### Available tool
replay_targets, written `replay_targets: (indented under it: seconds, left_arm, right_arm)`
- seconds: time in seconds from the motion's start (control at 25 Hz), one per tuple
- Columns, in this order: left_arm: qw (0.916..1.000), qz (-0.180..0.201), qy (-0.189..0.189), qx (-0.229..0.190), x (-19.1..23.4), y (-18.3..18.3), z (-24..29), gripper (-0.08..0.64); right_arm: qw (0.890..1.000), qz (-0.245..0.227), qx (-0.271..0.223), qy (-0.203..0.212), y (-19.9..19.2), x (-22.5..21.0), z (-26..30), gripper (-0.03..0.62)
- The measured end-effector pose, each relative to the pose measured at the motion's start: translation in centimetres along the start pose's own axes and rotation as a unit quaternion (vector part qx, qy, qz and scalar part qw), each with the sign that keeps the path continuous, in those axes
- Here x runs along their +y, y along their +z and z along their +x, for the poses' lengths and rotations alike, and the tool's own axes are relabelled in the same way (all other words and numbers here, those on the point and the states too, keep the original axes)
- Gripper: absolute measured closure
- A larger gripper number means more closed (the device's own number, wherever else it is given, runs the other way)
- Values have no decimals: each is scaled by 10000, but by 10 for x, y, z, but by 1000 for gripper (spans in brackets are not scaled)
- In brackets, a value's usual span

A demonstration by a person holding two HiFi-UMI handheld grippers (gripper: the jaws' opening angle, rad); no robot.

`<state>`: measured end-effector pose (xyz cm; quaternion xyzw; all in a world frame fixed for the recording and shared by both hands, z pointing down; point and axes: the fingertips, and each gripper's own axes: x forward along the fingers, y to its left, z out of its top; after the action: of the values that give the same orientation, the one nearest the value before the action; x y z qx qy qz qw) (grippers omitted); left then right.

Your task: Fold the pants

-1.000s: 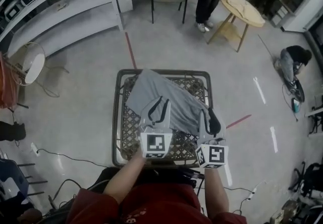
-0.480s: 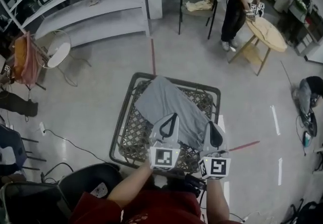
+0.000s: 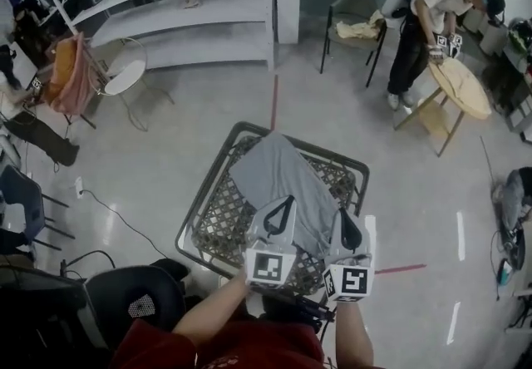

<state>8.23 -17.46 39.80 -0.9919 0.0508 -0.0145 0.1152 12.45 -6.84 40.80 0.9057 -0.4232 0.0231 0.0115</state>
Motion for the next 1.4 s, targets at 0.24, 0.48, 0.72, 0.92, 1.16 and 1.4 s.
replay_targets:
  seconds: [0.24,0.48,0.72,0.92,1.16,1.4]
  left_arm:
    - [9997,-27,239,-2,-7,11,-29,554]
    - [9978,-56,656,-75,-12,16,-77,554]
    - [9905,-380,1316,133,-17,40,-136,554]
    - [9859,-582,1534,328,-65,24,-196,554]
    - [9805,-633,1812,424,-90,27,-211,554]
    - [9753,-639,2072,426,-104,30,-169,554]
  right_arm:
    - [9996,-168,-45,230,7,6,-16,591]
    - [9985,-193,-144,484,12,25,-44,591]
    - [9950,-431,-192,880,51,47,-85,591]
    - [9923,-518,-197,1110,36,58,-154,591]
    - [9893,-563,-225,1328,35,41,-174,591]
    - [9858,-603,-246,1550,39,-5,-145,591]
